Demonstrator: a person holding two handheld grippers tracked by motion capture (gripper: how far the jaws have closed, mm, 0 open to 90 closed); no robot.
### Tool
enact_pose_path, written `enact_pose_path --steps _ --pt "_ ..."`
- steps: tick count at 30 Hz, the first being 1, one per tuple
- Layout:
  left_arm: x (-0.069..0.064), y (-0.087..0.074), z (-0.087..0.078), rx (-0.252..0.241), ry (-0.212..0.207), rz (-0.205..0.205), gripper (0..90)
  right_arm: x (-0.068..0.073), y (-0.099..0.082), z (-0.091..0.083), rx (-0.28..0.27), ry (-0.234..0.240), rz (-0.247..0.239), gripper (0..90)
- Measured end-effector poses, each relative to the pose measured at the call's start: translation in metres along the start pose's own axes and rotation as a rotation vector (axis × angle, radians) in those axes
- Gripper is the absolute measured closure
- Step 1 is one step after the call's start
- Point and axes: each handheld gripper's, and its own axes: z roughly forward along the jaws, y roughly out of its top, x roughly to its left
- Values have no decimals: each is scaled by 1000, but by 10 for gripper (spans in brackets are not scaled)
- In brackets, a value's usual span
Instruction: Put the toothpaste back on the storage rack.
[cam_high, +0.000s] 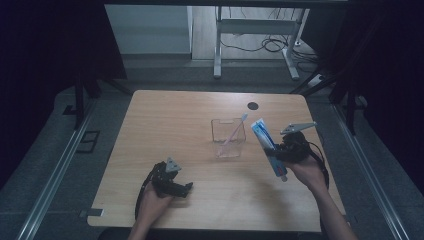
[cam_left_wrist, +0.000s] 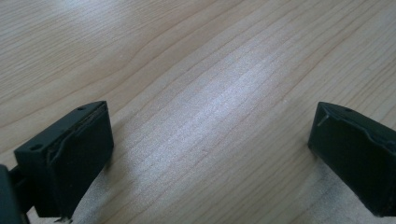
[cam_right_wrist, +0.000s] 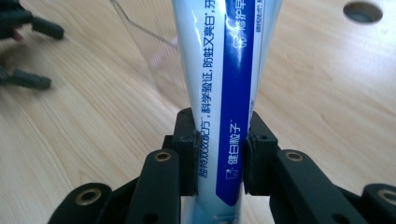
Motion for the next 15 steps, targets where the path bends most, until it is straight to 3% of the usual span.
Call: enact_pose_path --steps 15 --pt "0 0 0 -2 1 -3 2 5 21 1 -129 7 3 711"
